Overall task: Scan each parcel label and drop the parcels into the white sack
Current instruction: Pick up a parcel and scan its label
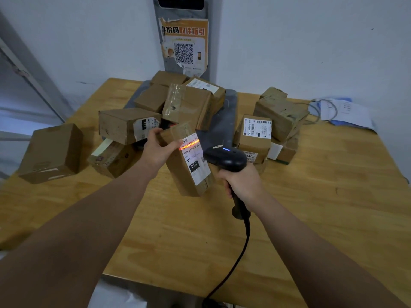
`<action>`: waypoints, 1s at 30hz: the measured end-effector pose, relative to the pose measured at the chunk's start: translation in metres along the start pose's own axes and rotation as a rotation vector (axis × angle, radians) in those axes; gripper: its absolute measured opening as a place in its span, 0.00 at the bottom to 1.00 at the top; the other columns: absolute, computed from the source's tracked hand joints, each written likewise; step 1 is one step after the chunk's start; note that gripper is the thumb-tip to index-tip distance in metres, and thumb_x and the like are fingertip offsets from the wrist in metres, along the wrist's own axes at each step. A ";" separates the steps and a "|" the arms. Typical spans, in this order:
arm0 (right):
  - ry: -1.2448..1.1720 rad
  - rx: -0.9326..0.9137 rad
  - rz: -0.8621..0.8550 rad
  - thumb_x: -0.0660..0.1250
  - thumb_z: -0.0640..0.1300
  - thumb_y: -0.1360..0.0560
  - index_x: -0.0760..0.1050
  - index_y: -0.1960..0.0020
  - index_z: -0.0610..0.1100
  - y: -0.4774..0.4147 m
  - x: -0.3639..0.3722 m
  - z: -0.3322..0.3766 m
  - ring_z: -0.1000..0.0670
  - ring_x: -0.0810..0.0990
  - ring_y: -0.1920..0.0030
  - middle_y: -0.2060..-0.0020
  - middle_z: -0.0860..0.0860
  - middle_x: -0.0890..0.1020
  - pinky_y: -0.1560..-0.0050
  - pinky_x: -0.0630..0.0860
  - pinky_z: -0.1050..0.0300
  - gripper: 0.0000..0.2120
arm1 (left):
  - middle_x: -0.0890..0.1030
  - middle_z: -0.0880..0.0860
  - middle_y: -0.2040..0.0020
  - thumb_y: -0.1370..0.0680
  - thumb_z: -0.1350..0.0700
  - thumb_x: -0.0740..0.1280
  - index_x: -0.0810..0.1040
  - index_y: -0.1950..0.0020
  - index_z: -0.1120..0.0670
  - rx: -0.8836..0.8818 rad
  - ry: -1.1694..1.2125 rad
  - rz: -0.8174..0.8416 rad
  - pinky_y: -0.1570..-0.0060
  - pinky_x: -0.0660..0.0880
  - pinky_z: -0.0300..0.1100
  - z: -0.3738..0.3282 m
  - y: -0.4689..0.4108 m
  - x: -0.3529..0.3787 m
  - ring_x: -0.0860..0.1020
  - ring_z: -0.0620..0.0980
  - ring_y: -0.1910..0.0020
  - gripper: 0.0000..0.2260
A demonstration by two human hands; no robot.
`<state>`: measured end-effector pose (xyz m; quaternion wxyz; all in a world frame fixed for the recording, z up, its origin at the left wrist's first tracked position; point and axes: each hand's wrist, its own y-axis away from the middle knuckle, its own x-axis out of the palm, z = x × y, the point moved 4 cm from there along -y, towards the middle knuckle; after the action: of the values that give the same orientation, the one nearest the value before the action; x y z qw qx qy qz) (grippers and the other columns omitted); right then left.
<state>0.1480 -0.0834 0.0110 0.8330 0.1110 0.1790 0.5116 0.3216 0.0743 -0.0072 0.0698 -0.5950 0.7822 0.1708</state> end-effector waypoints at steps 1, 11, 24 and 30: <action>0.001 -0.003 -0.001 0.70 0.37 0.29 0.73 0.67 0.42 -0.001 0.000 0.000 0.52 0.71 0.78 0.77 0.48 0.73 0.73 0.71 0.58 0.10 | 0.69 0.50 0.36 0.27 0.51 0.73 0.59 0.27 0.48 -0.003 0.004 -0.006 0.41 0.70 0.45 0.001 0.001 -0.001 0.69 0.49 0.39 0.33; 0.072 -0.027 0.103 0.71 0.37 0.30 0.73 0.68 0.41 -0.003 0.025 -0.012 0.51 0.70 0.79 0.78 0.46 0.72 0.72 0.70 0.58 0.11 | 0.72 0.51 0.37 0.31 0.49 0.77 0.62 0.33 0.46 -0.067 0.107 -0.116 0.40 0.76 0.52 0.030 0.035 -0.018 0.75 0.52 0.40 0.32; 0.122 -0.054 0.363 0.73 0.41 0.28 0.73 0.69 0.44 0.093 0.181 -0.047 0.48 0.69 0.76 0.77 0.46 0.71 0.69 0.69 0.55 0.14 | 0.78 0.49 0.52 0.27 0.59 0.74 0.63 0.38 0.51 -0.078 0.373 -0.449 0.54 0.77 0.39 0.104 0.184 -0.195 0.80 0.44 0.55 0.25; 0.200 -0.031 0.424 0.74 0.43 0.28 0.72 0.71 0.44 0.153 0.285 -0.095 0.52 0.71 0.79 0.79 0.49 0.73 0.69 0.69 0.56 0.16 | 0.74 0.47 0.47 0.32 0.52 0.77 0.66 0.39 0.50 -0.017 0.003 -0.443 0.53 0.72 0.32 0.168 0.275 -0.312 0.75 0.38 0.49 0.28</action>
<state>0.1024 0.2403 -0.0717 0.6866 0.0822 0.2256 0.6863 0.1309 0.4801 -0.0155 0.0996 -0.7532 0.6310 0.1570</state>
